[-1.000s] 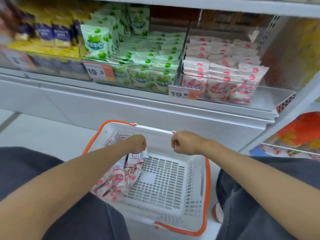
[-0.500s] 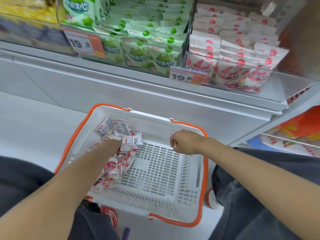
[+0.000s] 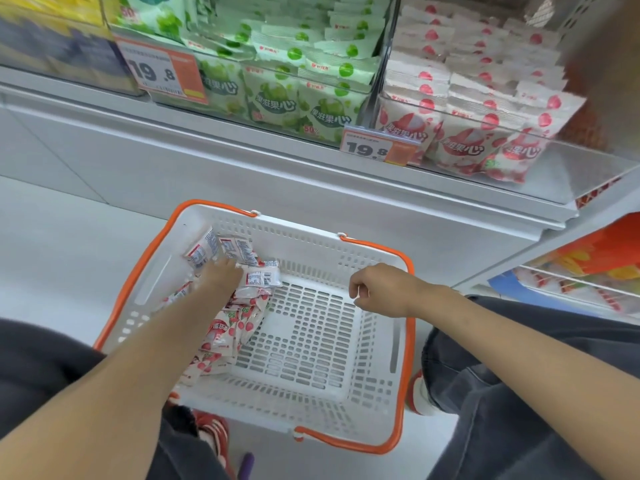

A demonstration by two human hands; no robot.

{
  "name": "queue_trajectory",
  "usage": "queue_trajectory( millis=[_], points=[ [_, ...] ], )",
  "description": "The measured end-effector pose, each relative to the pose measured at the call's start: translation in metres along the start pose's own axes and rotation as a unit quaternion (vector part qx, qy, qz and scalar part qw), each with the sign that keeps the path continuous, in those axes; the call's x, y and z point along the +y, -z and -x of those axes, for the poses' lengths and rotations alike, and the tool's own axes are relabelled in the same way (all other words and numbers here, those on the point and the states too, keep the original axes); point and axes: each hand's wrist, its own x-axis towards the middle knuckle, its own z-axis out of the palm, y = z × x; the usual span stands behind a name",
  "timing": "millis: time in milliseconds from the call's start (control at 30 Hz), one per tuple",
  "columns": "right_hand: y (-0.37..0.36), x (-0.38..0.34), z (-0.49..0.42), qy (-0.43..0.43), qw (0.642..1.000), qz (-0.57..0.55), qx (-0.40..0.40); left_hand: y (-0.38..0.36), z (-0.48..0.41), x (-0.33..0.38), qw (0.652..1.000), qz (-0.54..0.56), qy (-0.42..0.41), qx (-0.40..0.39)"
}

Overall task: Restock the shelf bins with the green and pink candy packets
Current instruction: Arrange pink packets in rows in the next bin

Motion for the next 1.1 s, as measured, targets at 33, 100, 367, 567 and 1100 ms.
queue_trajectory(
  millis=[33,100,367,567,1100],
  points=[
    [0.000,0.001,0.000,-0.004,1.000,0.000,-0.004,0.003,0.000,0.000,1.000,-0.011,0.007,0.022],
    [-0.001,0.003,0.001,-0.009,1.000,0.002,-0.010,0.006,0.005,-0.001,0.999,0.000,-0.007,0.044],
    [0.021,0.001,0.002,-0.005,0.999,0.005,0.040,0.070,0.021,-0.005,0.894,0.436,-0.047,0.090],
    [0.039,0.012,0.019,0.028,0.991,-0.064,0.110,0.182,0.062,0.018,0.515,0.835,-0.134,-0.142],
    [0.072,0.050,0.090,-0.022,0.809,-0.537,0.239,0.313,0.141,0.073,0.500,0.862,-0.078,-0.010]
  ],
)
